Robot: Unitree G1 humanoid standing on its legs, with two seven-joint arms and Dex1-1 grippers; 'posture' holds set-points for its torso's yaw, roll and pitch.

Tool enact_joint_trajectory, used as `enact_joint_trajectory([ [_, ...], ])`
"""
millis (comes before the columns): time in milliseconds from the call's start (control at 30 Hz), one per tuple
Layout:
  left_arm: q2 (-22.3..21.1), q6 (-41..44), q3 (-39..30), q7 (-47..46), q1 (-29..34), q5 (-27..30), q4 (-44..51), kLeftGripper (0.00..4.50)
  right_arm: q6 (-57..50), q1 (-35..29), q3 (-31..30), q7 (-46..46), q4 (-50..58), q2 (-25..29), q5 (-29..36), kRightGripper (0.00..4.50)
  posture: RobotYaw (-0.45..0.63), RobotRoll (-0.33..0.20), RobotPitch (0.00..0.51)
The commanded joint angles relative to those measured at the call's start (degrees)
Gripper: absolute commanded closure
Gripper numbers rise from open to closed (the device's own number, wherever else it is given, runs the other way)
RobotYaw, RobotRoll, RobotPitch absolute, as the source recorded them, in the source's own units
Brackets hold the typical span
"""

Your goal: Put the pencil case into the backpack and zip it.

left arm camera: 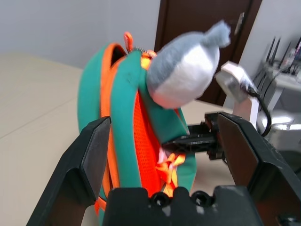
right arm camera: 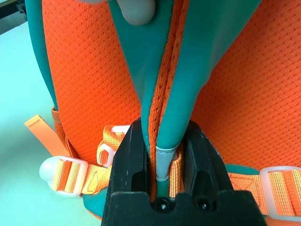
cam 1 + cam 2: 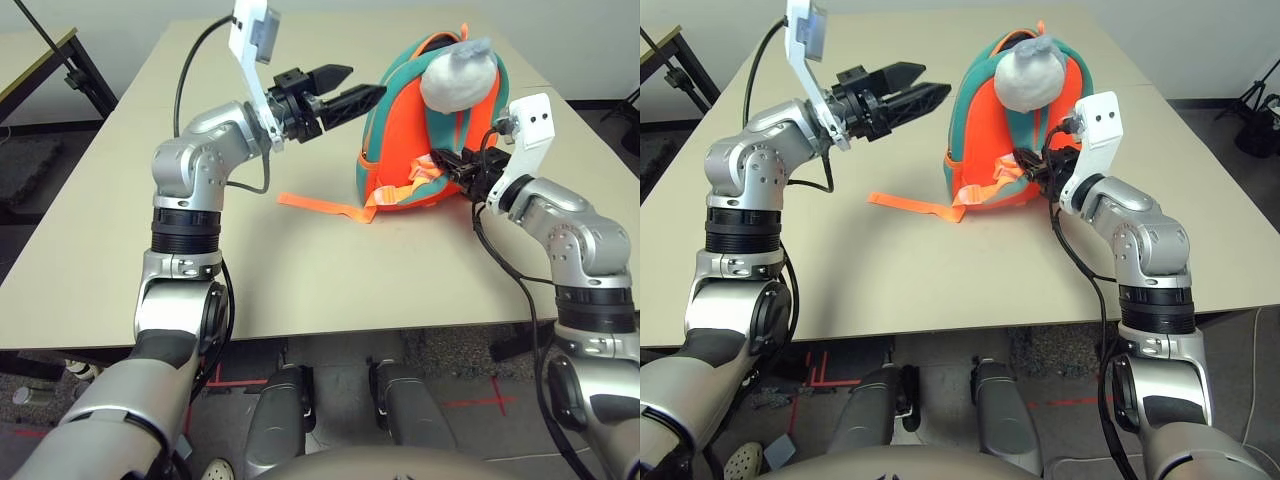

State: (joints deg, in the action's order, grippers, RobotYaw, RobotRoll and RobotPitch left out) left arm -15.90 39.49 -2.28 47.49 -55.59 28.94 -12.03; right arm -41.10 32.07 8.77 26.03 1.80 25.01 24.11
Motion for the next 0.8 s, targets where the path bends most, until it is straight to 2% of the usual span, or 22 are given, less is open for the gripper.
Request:
enact_joint_trajectory([
  [33, 0.69, -1.41, 2.14, -1.04, -0.83, -2.20, -1.94, 0.00, 0.22, 0.25, -0.58, 0.24, -1.00, -0.37, -0.24, 3.70, -0.18, 0.000, 0.112],
  [233, 4.06, -6.79, 3.98, -1.21, -3.51, -4.85, -7.17, 0.00, 0.56, 0.67, -0.59, 0.30, -1.57, -0.73, -0.57, 3.70, -0.18, 0.000, 0.110],
  [367, 6.75, -13.67, 4.76, -0.18, -6.59, -6.90, -12.55, 0.00, 0.75, 0.66, -0.53, 0.25, -1.76, -0.87, -0.68, 3.70, -0.19, 0.000, 0.110],
  [800, 10.26, -26.20, 5.09, 4.86, -12.88, -10.29, -23.38, 0.00, 0.63, -0.10, -0.13, -0.11, -1.18, -0.92, -0.64, 3.70, -0.20, 0.000, 0.109],
])
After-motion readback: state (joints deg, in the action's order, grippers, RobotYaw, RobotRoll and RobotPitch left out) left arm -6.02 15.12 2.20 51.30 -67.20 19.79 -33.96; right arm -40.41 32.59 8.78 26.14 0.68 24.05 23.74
